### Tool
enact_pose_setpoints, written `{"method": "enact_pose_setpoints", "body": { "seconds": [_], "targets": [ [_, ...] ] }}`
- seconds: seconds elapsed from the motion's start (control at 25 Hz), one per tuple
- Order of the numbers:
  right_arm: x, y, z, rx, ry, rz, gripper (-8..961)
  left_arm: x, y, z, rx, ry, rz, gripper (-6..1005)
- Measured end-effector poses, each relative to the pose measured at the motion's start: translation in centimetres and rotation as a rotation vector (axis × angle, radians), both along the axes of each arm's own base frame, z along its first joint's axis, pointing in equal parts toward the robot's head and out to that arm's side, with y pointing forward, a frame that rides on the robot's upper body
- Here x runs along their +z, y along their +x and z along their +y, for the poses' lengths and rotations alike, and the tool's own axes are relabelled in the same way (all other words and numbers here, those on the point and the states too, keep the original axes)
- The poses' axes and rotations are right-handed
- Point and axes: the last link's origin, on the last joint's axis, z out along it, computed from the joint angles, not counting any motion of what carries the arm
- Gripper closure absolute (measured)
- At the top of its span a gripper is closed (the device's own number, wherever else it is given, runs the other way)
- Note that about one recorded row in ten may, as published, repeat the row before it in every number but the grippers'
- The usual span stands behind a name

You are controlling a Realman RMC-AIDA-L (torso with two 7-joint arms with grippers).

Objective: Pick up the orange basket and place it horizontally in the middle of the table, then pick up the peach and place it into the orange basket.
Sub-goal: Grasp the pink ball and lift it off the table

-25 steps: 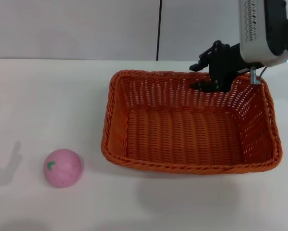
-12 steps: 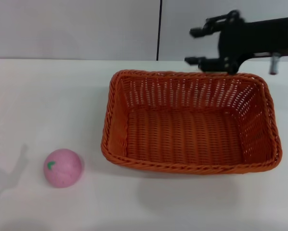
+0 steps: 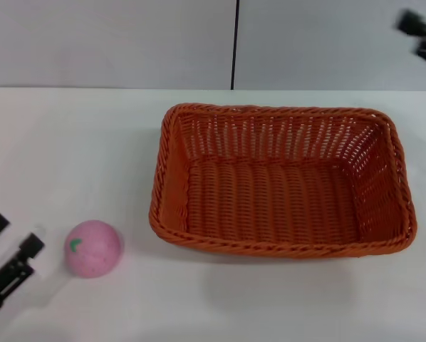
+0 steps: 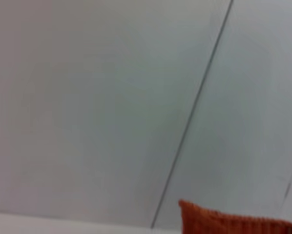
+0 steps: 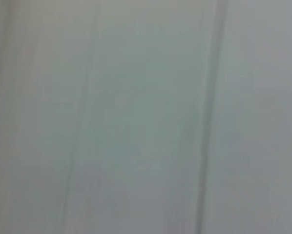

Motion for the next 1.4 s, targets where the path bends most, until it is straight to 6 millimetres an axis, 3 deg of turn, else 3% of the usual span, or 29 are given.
{"method": "enact_pose_setpoints", "body": {
  "seconds": [0.16,0.28,0.4,0.76,1.08,1.4],
  "targets": [
    [0.5,3.7,-2.7,-0.057,0.053,0.174,391,-1.2,-0.1,0.7,0.012,-0.043,0.029,188],
    [0.7,5.2,-4.2,-0.074,0.099,0.246,391,-1.6,0.0,1.1,0.012,-0.055,0.037,188],
    [0.6,5.6,-5.0,-0.077,0.104,0.266,391,-3.3,0.7,2.8,-0.027,-0.135,0.074,188],
    [-0.1,6.2,-5.7,-0.101,0.092,0.293,391,-5.1,0.8,4.1,-0.027,-0.220,0.131,188],
    [-0.5,6.3,-5.6,-0.113,0.084,0.307,391,-5.4,0.3,4.0,-0.003,-0.235,0.160,343],
    [-1.2,6.4,-5.5,-0.126,0.069,0.323,391,-5.2,0.0,4.5,0.026,-0.190,0.170,600]
  ]
}}
